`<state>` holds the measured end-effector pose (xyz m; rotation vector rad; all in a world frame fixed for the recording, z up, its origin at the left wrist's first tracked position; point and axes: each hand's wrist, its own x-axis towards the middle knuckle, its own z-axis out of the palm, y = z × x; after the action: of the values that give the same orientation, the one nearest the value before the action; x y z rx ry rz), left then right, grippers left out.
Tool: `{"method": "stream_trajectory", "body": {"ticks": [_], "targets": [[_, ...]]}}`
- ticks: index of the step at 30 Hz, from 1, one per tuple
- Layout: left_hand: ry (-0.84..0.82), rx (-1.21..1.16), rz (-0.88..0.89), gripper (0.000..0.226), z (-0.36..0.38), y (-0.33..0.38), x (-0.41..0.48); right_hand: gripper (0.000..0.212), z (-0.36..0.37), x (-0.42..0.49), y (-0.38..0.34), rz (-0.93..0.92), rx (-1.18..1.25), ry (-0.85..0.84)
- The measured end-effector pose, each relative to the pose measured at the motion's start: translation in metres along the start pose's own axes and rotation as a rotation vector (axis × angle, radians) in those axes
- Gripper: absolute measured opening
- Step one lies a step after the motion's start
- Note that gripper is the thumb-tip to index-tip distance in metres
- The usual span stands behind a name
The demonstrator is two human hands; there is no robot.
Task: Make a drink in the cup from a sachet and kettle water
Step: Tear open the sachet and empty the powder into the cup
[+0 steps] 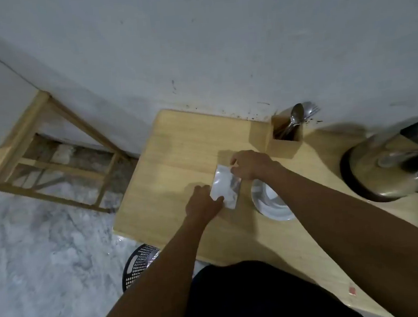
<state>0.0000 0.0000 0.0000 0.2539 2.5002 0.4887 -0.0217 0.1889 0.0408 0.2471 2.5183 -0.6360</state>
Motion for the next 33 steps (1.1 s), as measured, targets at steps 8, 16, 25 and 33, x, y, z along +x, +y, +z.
{"method": "stream_trajectory", "body": {"ticks": [8,16,25,33], "targets": [[0.046,0.001,-0.047,0.04,-0.004,0.001,0.006,0.044,0.022,0.026,-0.01,0.113,-0.108,0.056],[-0.006,-0.036,-0.036,0.043,-0.002,-0.008,0.017,0.003,0.031,0.03,-0.007,0.187,0.038,0.046],[0.082,-0.291,0.061,0.057,-0.046,-0.003,0.03,0.022,0.013,-0.007,-0.014,-0.05,0.597,0.144],[0.06,-0.665,0.235,0.017,-0.103,0.023,0.0,0.013,-0.016,-0.053,-0.032,-0.096,0.88,0.277]]}}
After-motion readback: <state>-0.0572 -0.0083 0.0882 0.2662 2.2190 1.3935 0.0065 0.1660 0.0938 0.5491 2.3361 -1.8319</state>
